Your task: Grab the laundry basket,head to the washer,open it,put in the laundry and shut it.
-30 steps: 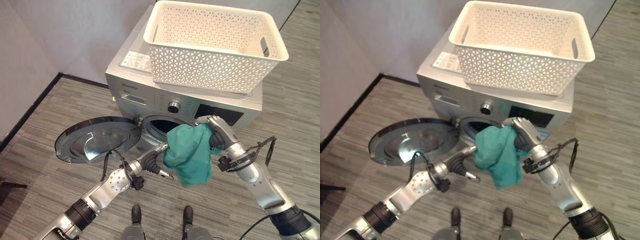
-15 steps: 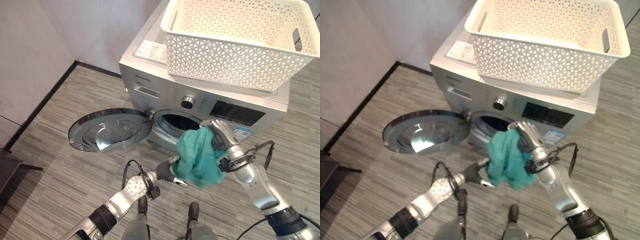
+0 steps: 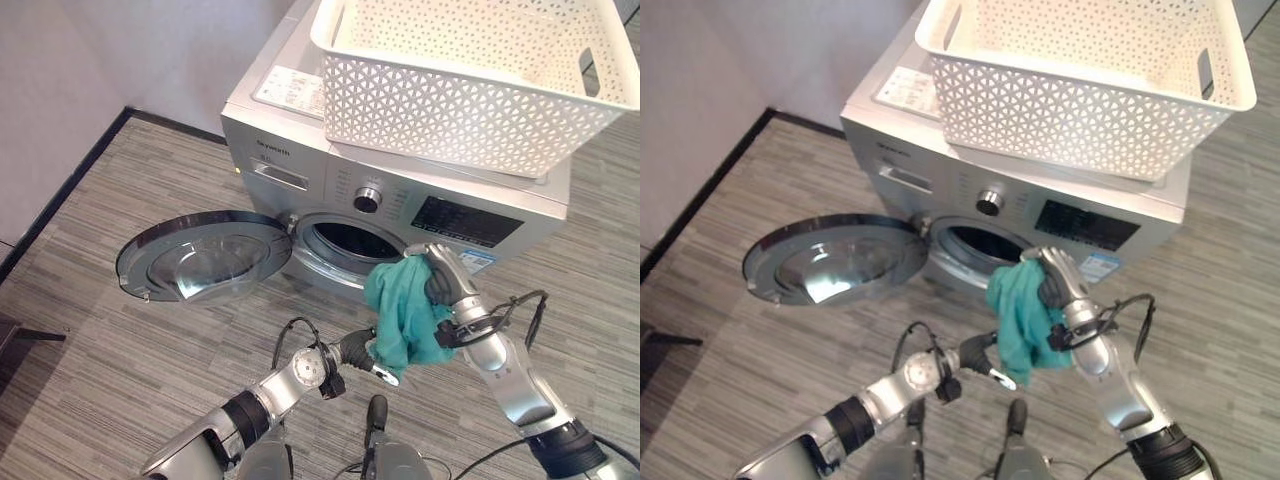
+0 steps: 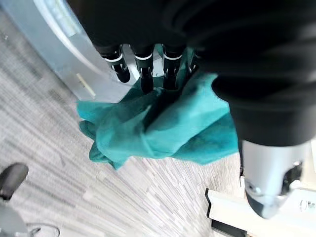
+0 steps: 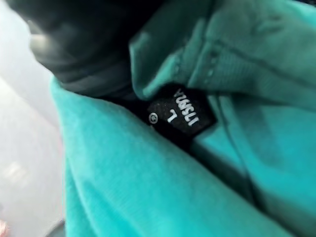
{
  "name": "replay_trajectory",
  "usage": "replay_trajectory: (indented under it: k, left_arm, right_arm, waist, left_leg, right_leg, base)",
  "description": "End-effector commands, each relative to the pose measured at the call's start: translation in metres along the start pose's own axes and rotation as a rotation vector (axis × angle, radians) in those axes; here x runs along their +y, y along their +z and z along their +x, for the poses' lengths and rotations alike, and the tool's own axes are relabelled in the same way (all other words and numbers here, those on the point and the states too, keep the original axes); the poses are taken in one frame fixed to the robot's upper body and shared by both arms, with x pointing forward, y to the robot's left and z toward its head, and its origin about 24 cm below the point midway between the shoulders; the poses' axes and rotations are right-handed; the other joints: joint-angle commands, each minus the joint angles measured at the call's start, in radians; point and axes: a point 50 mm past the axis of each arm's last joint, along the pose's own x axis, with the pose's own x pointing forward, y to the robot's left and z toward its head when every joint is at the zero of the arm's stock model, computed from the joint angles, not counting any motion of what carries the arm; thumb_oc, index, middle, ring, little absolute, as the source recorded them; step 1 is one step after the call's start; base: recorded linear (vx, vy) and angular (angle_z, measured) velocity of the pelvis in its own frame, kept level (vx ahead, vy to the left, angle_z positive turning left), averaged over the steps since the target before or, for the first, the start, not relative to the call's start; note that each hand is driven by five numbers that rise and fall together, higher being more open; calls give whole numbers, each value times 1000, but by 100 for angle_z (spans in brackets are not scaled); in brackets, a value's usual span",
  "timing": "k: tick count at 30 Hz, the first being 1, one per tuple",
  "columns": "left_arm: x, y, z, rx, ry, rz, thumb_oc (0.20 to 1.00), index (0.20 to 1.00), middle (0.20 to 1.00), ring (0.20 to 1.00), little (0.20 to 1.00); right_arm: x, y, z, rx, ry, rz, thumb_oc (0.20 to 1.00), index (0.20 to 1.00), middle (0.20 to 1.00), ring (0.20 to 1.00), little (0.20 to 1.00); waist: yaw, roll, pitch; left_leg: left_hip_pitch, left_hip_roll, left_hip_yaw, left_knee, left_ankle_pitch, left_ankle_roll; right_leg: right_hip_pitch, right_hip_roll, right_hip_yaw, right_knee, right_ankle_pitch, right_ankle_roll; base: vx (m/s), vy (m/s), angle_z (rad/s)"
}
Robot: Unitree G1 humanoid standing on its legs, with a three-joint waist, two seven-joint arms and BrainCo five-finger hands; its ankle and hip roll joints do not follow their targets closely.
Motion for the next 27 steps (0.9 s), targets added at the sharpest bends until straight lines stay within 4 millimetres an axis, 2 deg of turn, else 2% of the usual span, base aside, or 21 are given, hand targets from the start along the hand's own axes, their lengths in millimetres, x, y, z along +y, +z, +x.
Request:
replay_trajectory:
  k: [1,2,3,4,6,7,14,17,18,19,20,22,27]
  left_arm:
    - [2,31,20,-118,60,94,1000,1000,1000,1000,1000]
    - [13,38,18,-150,138,187,1000,1000,1000,1000,1000]
    - [13,38,18,-150,139,190,1000,1000,1000,1000,1000]
    - [25,50,16,-209,180,335,1000,1000,1000,1000,1000]
    - [27,50,15,-212,189,366,1000,1000,1000,1000,1000]
    - [35,50,12,-217,224,451,1000,1000,1000,1000,1000]
    - [43,50,7,-230,293,507,1000,1000,1000,1000,1000]
    - [33,43,11,-198,276,393,1000,1000,1000,1000,1000]
    - [27,37,13,-171,271,283,1000,1000,1000,1000,1000]
    - [27,38,13,-172,271,282,1000,1000,1000,1000,1000]
    - [21,31,16,-125,280,179,1000,1000,1000,1000,1000]
    - [16,28,18,-105,276,100,1000,1000,1000,1000,1000]
    - [16,39,19,-150,294,-9,1000,1000,1000,1000,1000]
  right_arm:
    - [-23,21,3,-101,-145,114,200,200,200,200,200]
    - [-20,22,0,-108,-141,130,200,200,200,200,200]
    - [-20,22,0,-108,-142,130,200,200,200,200,200]
    - [-18,29,-2,-149,-122,142,200,200,200,200,200]
    - [-17,31,-3,-159,-109,141,200,200,200,200,200]
    - [-16,33,-5,-179,-91,131,200,200,200,200,200]
    - [-11,41,-3,-214,-84,175,200,200,200,200,200]
    - [-4,49,-1,-235,-60,270,200,200,200,200,200]
    - [-1,49,2,-229,-44,252,200,200,200,200,200]
    - [-1,49,2,-229,-44,251,200,200,200,200,200]
    - [4,50,5,-219,-31,232,200,200,200,200,200]
    - [6,53,7,-221,-23,247,200,200,200,200,200]
    - [8,56,12,-220,-27,261,200,200,200,200,200]
  waist:
    - [-6,-40,-28]
    - [-1,-46,-26]
    - [-2,-45,-26]
    - [1,-52,-26]
    - [2,-56,-26]
    - [5,-64,-26]
    - [11,-79,-25]
    - [15,-87,-24]
    - [18,-90,-22]
    - [17,-88,-23]
    - [20,-89,-20]
    - [23,-89,-20]
    - [28,-86,-19]
  left_leg:
    - [-56,-11,15,5,-31,15]
    - [-52,-10,16,5,-35,11]
    - [-55,-10,15,5,-31,12]
    - [-59,-7,13,5,-30,9]
    - [-59,-6,14,5,-29,8]
    - [-60,-3,16,5,-29,6]
    - [-63,8,18,5,-26,0]
    - [-65,12,17,5,-23,-1]
    - [-60,12,19,5,-27,-2]
    - [-64,13,17,5,-22,0]
    - [-68,14,15,5,-18,1]
    - [-71,16,14,5,-17,1]
    - [-75,15,14,5,-14,0]
  right_leg:
    - [124,19,-13,34,-208,19]
    - [129,20,-14,34,-213,19]
    - [127,20,-15,33,-209,19]
    - [127,24,-18,30,-209,20]
    - [127,25,-19,29,-209,20]
    - [127,28,-21,28,-208,20]
    - [128,36,-24,23,-208,18]
    - [126,40,-27,24,-208,15]
    - [129,39,-26,26,-212,14]
    - [126,40,-28,25,-208,14]
    - [124,42,-29,25,-205,12]
    - [123,43,-28,22,-203,12]
    - [121,46,-32,13,-198,11]
  base:
    - [14,-38,-1]
    - [0,0,0]
    - [-6,-32,-1]
    - [0,0,0]
    - [0,0,0]
    - [0,0,0]
    - [-1,-4,0]
    - [2,-11,0]
    - [0,0,0]
    - [0,0,0]
    - [0,0,0]
    - [0,0,0]
    - [0,0,0]
